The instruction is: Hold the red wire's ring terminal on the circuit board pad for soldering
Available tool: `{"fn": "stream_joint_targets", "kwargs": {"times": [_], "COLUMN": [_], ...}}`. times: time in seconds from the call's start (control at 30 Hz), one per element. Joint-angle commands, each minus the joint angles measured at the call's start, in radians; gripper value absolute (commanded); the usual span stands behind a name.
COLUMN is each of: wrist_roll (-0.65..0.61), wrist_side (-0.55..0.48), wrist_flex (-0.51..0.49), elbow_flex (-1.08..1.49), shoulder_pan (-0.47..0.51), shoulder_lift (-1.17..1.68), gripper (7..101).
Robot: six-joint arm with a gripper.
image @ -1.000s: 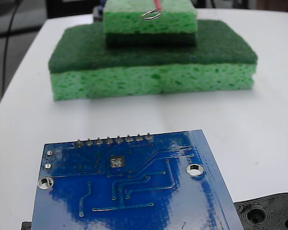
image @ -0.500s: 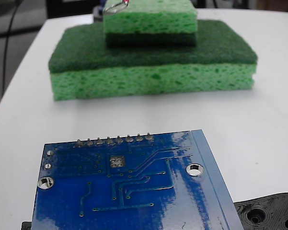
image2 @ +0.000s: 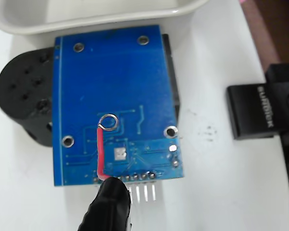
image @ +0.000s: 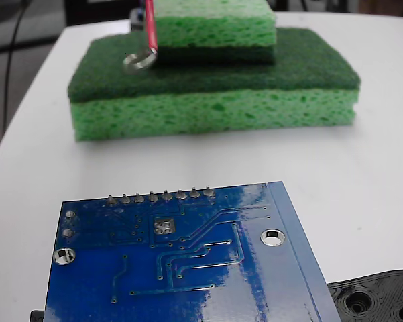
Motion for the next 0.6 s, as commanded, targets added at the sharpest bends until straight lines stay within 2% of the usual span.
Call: {"fn": "stream_joint_targets", "kwargs": {"times": [0.03,0.6], "wrist_roll": [-0.005,-0.064], "wrist_side": [-0.031,-0.063], "wrist_flex": [-0.017,-0.061], "elbow_flex": [0.006,0.002], "shoulder_pan": [0.000,0.011], "shoulder_lift": [0.003,-0.087], "gripper": [100.3,100.3]}}
